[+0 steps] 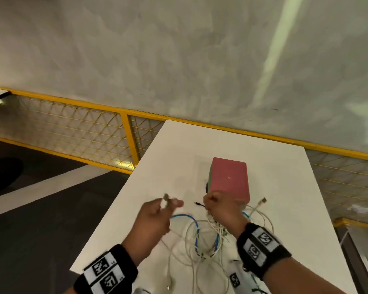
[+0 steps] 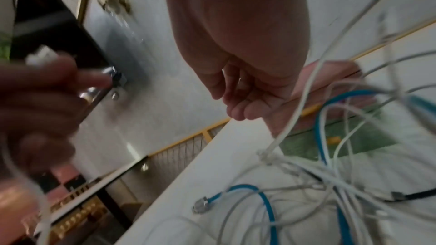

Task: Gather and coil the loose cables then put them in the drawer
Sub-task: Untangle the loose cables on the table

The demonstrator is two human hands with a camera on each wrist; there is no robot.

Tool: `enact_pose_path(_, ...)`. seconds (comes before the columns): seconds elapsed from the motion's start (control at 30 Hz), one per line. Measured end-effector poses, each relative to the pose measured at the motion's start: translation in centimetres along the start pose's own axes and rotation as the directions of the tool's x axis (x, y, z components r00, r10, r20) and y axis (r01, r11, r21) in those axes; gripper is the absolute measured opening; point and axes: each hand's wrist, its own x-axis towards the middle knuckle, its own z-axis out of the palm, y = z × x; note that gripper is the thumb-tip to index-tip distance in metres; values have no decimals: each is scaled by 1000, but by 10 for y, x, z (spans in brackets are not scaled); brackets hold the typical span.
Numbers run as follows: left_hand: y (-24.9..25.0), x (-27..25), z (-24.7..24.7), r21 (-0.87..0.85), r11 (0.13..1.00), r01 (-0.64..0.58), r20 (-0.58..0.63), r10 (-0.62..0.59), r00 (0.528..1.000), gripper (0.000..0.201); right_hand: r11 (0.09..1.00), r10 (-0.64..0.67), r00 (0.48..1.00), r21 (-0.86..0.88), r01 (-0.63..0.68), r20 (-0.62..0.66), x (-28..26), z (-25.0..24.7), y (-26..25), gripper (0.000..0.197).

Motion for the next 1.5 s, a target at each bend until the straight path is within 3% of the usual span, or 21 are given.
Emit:
enact_pose_path(0.1,12,7,-17,-192,980,45,-78,-61,995,54,929,-69,997,-362,73,23,34,39,14,21)
enact_pose_path(0.17,19,10,-25,-284,956,73,-41,-88,995,66,897,11,997,-441,25,79,45,57,28,26)
enact_pose_path(0.27,23,17,-35,-430,887,170,66,-156,985,78,810,27,990,-584,61,141,57,79,55,40)
enact_pose_path(0.37,25,25,-42,-531,816,228,118,-194,974,80,700,53,991,-712,49,120,62,93,66,28)
enact_pose_path(0.43,23,33,-42,-527,815,242,102,-222,970,72,662,55,990,-747,59,127,64,96,65,22)
enact_pose_path(0.5,20,42,-40,-490,832,259,77,-254,964,60,776,65,990,-630,30,127,64,92,57,9)
enact_pose_path(0.6,17,53,-34,-471,827,308,82,-307,948,51,974,68,998,-215,-66,4,59,66,36,16)
enact_pose_path(0.67,15,58,-26,-465,816,343,114,-330,937,51,999,1,994,33,3,-108,46,41,16,20)
enact_pose_path(0.73,18,62,-14,-445,814,374,173,-332,927,54,982,-60,982,165,91,-181,28,16,-3,23)
enact_pose_path(0.87,38,64,17,-295,863,410,332,-310,891,59,949,-167,949,216,228,-266,-11,-22,-37,22)
enact_pose_path(1.03,70,53,54,-250,902,353,499,-192,845,71,910,-363,892,101,401,-271,-59,-48,-60,16)
enact_pose_path(1.17,85,45,71,-294,901,320,535,-122,836,79,838,-537,809,-37,545,-238,-78,-57,-61,22)
enact_pose_path(1.27,90,38,77,-341,887,312,535,-90,840,68,770,-634,748,-69,635,-198,-89,-59,-59,30)
enact_pose_path(1.33,91,33,78,-369,877,309,542,-67,838,60,780,-622,754,-83,620,-210,-89,-59,-56,21)
enact_pose_path(1.4,94,31,79,-395,873,285,520,-43,853,56,839,-534,805,-42,543,-259,-89,-60,-51,16)
enact_pose_path(1.47,96,32,78,-407,879,249,477,-29,879,58,934,-305,893,80,349,-331,-91,-60,-42,11)
enact_pose_path(1.5,96,34,76,-410,883,227,452,-19,892,59,956,-156,935,187,224,-320,-92,-59,-36,20)
